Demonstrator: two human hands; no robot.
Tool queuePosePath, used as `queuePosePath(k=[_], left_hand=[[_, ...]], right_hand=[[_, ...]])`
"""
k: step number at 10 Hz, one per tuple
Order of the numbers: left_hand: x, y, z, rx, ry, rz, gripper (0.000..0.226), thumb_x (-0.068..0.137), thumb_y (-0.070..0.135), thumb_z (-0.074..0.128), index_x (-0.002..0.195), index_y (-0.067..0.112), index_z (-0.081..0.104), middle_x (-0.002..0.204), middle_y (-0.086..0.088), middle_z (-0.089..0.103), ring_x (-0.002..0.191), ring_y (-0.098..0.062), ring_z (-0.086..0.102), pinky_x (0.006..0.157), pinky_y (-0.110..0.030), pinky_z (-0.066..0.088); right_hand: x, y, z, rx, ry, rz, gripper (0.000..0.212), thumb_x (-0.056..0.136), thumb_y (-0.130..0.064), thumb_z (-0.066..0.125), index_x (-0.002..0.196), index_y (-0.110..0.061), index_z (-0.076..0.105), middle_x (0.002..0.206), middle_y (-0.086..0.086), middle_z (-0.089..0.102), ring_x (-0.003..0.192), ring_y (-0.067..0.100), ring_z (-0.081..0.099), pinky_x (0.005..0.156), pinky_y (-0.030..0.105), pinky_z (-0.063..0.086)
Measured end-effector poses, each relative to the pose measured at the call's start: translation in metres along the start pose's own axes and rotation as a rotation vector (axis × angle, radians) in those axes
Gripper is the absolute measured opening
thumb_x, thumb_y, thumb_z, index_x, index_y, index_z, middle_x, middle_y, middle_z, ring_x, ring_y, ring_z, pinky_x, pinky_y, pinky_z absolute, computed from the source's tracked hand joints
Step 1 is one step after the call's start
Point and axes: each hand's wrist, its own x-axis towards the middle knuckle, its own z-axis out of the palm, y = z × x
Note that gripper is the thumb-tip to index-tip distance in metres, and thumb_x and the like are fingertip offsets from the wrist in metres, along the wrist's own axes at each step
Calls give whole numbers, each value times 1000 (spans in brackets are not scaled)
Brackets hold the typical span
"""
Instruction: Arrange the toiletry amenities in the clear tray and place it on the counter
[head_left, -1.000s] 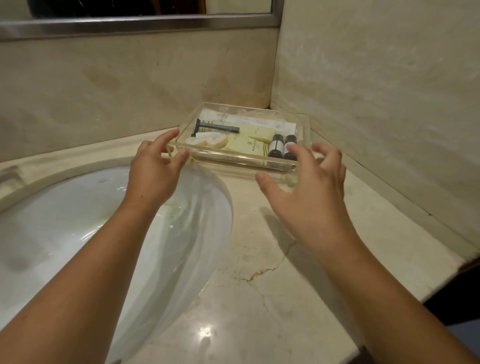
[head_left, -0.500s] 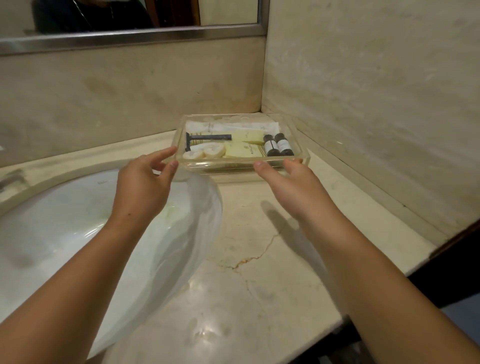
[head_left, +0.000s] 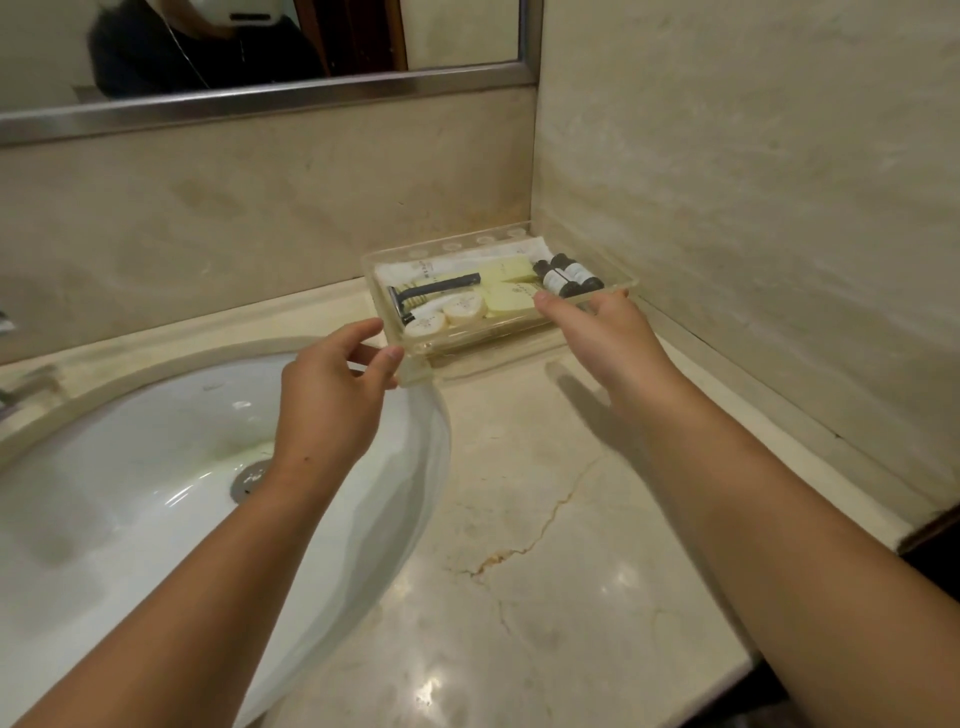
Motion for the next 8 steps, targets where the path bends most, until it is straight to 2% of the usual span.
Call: queuePosePath(k=[1, 2, 3, 4, 5, 6, 7, 8], left_hand=[[5, 1, 9, -16, 9, -7, 38, 96, 34, 67, 134, 26, 64, 85, 12, 72, 71, 13, 67, 54, -4, 45], [12, 1, 14, -32, 38, -17, 39, 97, 34, 67, 134, 25, 64, 87, 11, 72, 70, 7, 69, 54, -4, 45], [20, -2, 17, -36, 57, -18, 39, 97, 35, 66, 135, 25, 64, 86, 13, 71, 75, 1, 70, 65, -16, 50], [31, -5, 19, -47, 62, -25, 39, 97, 34, 66, 135, 24, 64, 86, 13, 71, 75, -2, 72, 68, -25, 52], [40, -8, 20, -39, 63, -30, 38, 97, 35, 66, 133, 25, 64, 89, 11, 71, 75, -3, 72, 67, -27, 52], [41, -10, 20, -29, 59, -20, 37, 97, 36, 66, 132, 27, 63, 90, 11, 71, 75, -2, 72, 68, -28, 54], [42, -10, 20, -12, 45, -15, 37, 97, 37, 64, 133, 27, 61, 94, 10, 71, 81, -9, 73, 70, -31, 56], [38, -5, 16, 95, 0, 9, 46, 100, 41, 58, 142, 24, 54, 107, 11, 66, 92, -13, 68, 76, -30, 47]], right_hand=[[18, 0, 1, -9, 21, 14, 31, 88, -49, 66, 109, -25, 65, 103, -8, 63, 95, 11, 59, 68, 24, 39], [34, 1, 5, -39, 15, 24, 44, 85, -52, 66, 111, -17, 63, 98, -6, 63, 89, 9, 59, 63, 24, 37], [44, 1, 10, -53, 0, 5, 70, 75, -60, 66, 129, -15, 58, 114, -5, 67, 102, 11, 62, 67, 24, 40], [51, 1, 13, -66, -23, -10, 63, 80, -54, 66, 133, -21, 58, 123, -7, 65, 113, 14, 60, 76, 28, 40], [58, -1, 15, -95, -28, -19, 51, 85, -48, 66, 129, -22, 62, 118, -5, 64, 112, 16, 60, 77, 28, 41], [61, -3, 17, -94, -15, -27, 41, 86, -46, 67, 120, -23, 66, 109, -5, 68, 105, 15, 63, 69, 26, 40], [64, 2, 16, -133, -26, -48, 52, 86, -47, 66, 133, -26, 60, 142, -5, 55, 122, 15, 56, 87, 27, 39], [52, 3, 15, -393, 8, -73, 65, 92, -45, 61, 148, -16, 47, 167, -2, 22, 143, 22, 40, 97, 26, 35]])
